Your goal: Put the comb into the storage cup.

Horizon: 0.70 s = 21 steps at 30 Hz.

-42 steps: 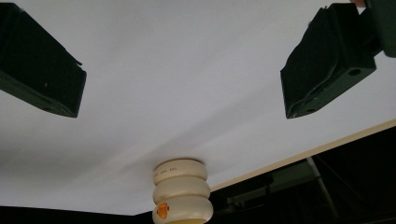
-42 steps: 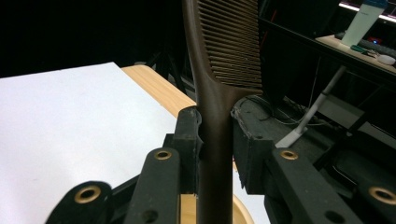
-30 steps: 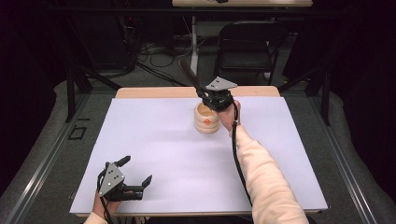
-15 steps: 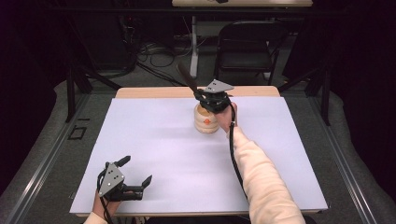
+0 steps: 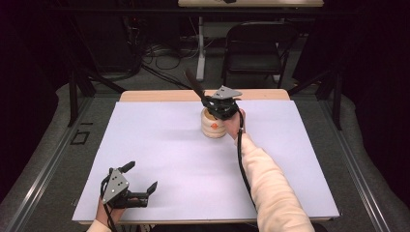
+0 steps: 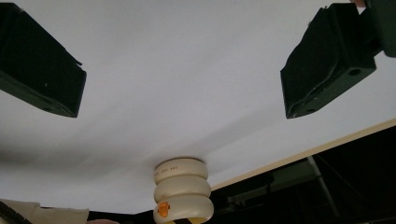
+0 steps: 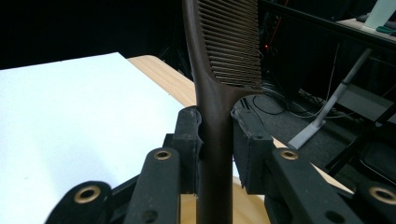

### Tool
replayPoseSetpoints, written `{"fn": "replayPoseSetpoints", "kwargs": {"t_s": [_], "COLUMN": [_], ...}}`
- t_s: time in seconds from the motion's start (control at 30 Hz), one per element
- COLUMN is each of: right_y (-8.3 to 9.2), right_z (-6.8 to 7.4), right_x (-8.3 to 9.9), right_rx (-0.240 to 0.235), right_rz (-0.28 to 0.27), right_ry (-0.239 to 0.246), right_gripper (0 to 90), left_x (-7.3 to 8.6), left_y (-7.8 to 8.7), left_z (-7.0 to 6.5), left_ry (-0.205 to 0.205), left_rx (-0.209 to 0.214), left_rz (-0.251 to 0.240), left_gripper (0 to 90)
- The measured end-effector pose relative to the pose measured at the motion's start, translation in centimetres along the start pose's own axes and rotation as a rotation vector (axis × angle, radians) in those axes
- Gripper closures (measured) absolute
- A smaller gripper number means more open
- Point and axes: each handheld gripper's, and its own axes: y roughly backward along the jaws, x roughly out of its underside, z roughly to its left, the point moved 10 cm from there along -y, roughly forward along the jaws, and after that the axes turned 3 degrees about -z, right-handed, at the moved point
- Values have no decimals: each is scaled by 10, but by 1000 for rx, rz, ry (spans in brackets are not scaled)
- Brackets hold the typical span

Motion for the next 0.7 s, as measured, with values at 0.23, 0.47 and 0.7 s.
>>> {"fn": "replayPoseSetpoints", "kwargs": {"t_s": [0.23, 0.47, 0.7], "right_y": [-2, -2, -2], "right_z": [1, 1, 1], "right_x": [6, 9, 16], "right_rx": [-7, -15, -20], "right_rz": [13, 19, 36], "right_ry": [3, 8, 7], "right_gripper": [724, 724, 724], "left_x": [0, 0, 0], "left_y": [0, 0, 0], "left_z": [0, 0, 0], "left_ry": [-2, 0, -5], "left_rx": [-3, -1, -2], "left_rz": [1, 0, 1], "left_gripper": [3, 3, 3]}}
